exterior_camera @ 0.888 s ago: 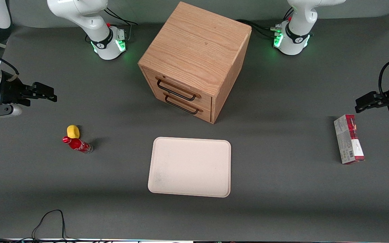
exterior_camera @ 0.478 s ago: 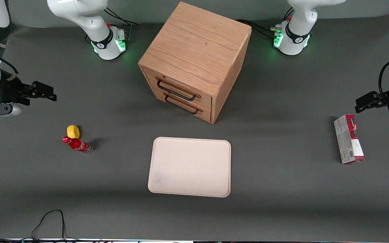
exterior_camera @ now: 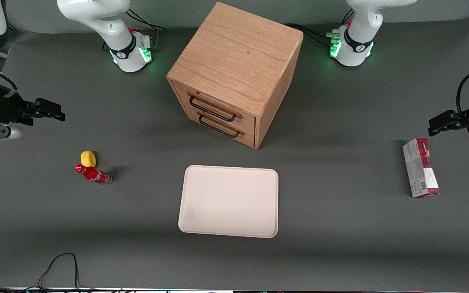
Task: Place coke bottle on tray
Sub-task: 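Move the open right gripper above the red Coca-Cola bottle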
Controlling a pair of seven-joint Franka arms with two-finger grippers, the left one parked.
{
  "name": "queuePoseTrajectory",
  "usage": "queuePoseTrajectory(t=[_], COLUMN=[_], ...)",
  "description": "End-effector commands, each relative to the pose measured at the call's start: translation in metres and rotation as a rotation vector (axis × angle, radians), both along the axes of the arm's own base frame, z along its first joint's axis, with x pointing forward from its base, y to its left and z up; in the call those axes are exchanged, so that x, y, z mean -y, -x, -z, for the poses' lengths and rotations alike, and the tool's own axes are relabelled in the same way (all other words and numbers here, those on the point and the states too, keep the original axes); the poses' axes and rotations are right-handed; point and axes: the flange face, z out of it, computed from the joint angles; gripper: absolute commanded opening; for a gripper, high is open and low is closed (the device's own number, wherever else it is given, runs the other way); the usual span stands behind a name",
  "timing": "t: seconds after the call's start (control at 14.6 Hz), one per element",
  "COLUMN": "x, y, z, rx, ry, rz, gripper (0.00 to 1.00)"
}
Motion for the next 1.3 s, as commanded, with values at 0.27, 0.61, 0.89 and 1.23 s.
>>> queuePoseTrajectory(t=[0.27,0.61,0.89,1.23], x=[0.087,0.087,0.087,0.075], y=[-0.036,-0.044,-0.043,-0.04], z=[0.007,0.016,0.034,0.119], rx=[0.011,-0.004,-0.035,-0.001], ry=[0.027,0.031,0.024,0.016], rz=[-0.012,-0.018,-0.027,-0.037], gripper=[1.0,1.0,1.0,1.0])
